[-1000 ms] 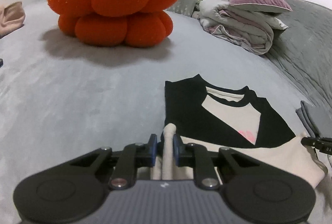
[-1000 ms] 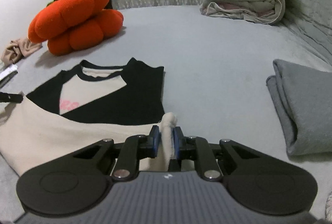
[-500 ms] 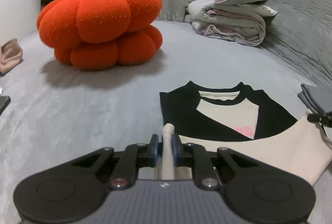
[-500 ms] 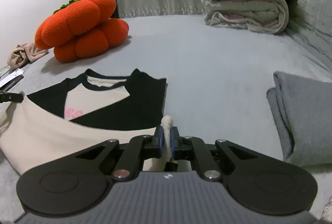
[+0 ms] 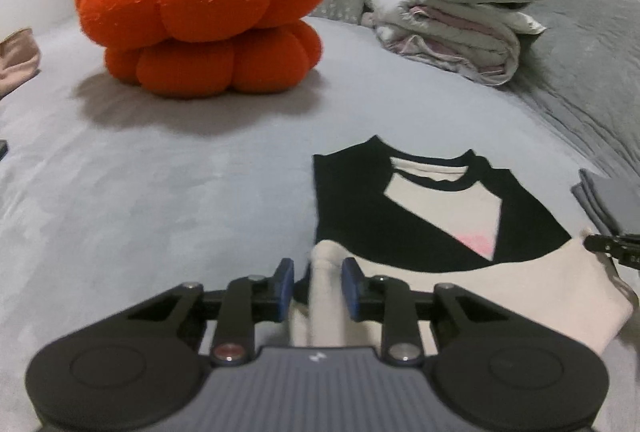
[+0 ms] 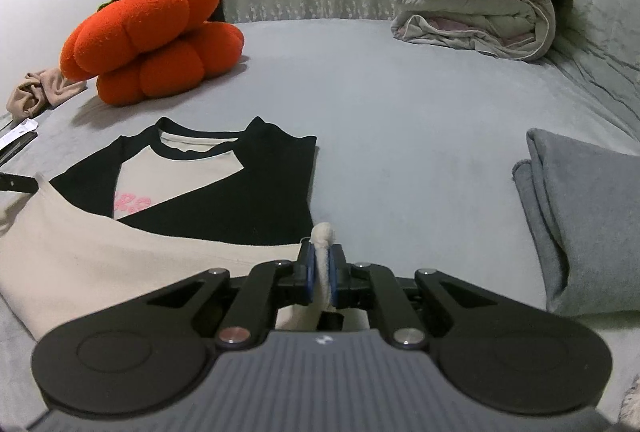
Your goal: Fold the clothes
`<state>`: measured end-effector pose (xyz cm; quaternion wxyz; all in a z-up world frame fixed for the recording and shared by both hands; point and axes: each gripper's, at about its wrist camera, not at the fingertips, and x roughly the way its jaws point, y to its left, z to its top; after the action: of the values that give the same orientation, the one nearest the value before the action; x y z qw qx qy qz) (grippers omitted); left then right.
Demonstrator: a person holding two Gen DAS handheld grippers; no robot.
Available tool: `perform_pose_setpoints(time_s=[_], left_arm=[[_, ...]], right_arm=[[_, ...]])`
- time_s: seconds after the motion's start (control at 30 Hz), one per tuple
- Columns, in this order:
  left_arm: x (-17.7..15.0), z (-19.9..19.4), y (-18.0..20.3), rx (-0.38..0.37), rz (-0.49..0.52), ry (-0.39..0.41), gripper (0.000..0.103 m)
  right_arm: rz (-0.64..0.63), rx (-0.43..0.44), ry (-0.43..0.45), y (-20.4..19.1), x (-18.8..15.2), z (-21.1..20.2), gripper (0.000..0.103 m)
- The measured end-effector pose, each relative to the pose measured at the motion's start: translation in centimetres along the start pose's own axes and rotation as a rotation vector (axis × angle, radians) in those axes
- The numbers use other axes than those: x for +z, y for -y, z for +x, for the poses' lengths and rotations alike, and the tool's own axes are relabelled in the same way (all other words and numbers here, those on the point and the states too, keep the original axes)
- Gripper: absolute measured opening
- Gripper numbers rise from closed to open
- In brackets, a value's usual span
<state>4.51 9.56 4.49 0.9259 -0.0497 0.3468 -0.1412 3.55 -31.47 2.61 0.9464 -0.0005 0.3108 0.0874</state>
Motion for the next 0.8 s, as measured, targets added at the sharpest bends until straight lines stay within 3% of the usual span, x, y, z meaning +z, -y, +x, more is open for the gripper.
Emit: perform_pose_setpoints(time_s=[0.03,0.1,0.43,0.7,0.8], left_arm=[[0.0,0.1,0.1,0.006,0.008,0.001,0.026],[-0.1,0.4,0.3,0.016,0.013,0.003,0.008],[0.5,-1.2,0.1,0.016,-0.023,0.092,0.007],[0.8,1.3,0.2,0.074,-0.019,0.075,0.007],[0.8,2.3,0.3,0.096,-0.004,0.063,0.007]], right_arm=[[-0.002,0.0,0.001,-0.1,0.0,0.0,0.008],[-0.005,-0.002,0.004,-0.2,0.0,0.0,0.008],[-0.019,-0.021,0.062,-0.5,0.4,-1.1,0.008],[-0.042,-0.087,0.111,-0.9,1.5,0.3,0.007],[-0.055,-0.123,0.072,-0.9,1.2,1.9,0.007]])
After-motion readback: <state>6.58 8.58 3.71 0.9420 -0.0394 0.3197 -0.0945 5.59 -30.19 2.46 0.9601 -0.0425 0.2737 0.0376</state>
